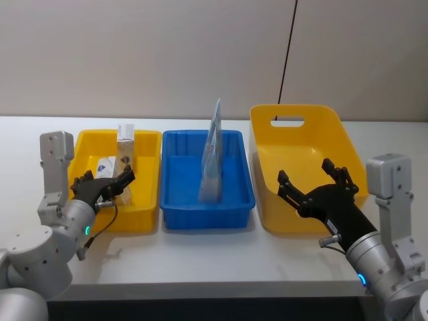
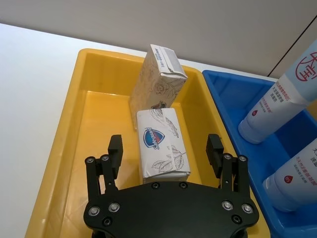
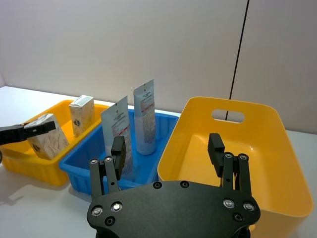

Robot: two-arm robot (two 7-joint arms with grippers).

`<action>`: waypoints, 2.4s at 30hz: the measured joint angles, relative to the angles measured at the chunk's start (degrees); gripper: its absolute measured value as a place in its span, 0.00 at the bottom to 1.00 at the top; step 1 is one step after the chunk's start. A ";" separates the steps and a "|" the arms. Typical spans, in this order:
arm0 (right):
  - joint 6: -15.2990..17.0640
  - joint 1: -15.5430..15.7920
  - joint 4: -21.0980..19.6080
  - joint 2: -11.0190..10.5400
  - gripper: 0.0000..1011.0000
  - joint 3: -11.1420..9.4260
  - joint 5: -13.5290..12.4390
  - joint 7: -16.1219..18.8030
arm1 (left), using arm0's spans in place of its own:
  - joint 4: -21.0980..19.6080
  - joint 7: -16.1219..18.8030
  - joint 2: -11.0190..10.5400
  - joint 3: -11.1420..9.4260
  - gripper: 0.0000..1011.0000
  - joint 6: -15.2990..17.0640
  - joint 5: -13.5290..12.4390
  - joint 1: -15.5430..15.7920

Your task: Bimanual collaborative sorting of washing and personal care products

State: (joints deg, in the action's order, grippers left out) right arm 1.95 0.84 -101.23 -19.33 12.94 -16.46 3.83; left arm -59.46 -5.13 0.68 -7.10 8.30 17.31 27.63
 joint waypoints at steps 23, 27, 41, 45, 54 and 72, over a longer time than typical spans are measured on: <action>0.00 0.00 0.00 0.00 0.99 0.00 0.00 0.00 | 2.02 -0.49 -0.12 0.56 0.44 -2.27 -1.68 0.02; 0.00 0.00 0.00 0.00 0.99 0.00 0.00 0.00 | 1.44 -0.26 -0.22 0.60 0.37 -2.26 -2.13 -0.34; 0.00 0.00 0.00 0.00 0.99 0.00 0.00 0.00 | -2.70 0.51 -0.71 0.66 0.36 -2.71 -4.02 -1.44; 0.00 0.00 0.00 0.00 0.99 0.00 0.00 0.00 | -4.68 0.33 -1.30 0.38 0.36 -2.84 -4.86 -1.55; 0.00 0.00 0.00 0.00 0.99 0.00 0.00 0.00 | -10.02 -3.35 -4.11 -1.04 0.36 -2.89 -6.11 -1.46; 0.00 0.00 0.00 0.00 0.99 0.00 0.00 0.00 | -18.95 -14.89 -9.92 -4.08 0.36 -1.15 -4.23 0.03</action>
State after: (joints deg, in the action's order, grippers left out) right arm 1.95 0.84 -101.23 -19.34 12.94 -16.47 3.83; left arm -78.41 -20.03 -9.24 -11.18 7.15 13.08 27.65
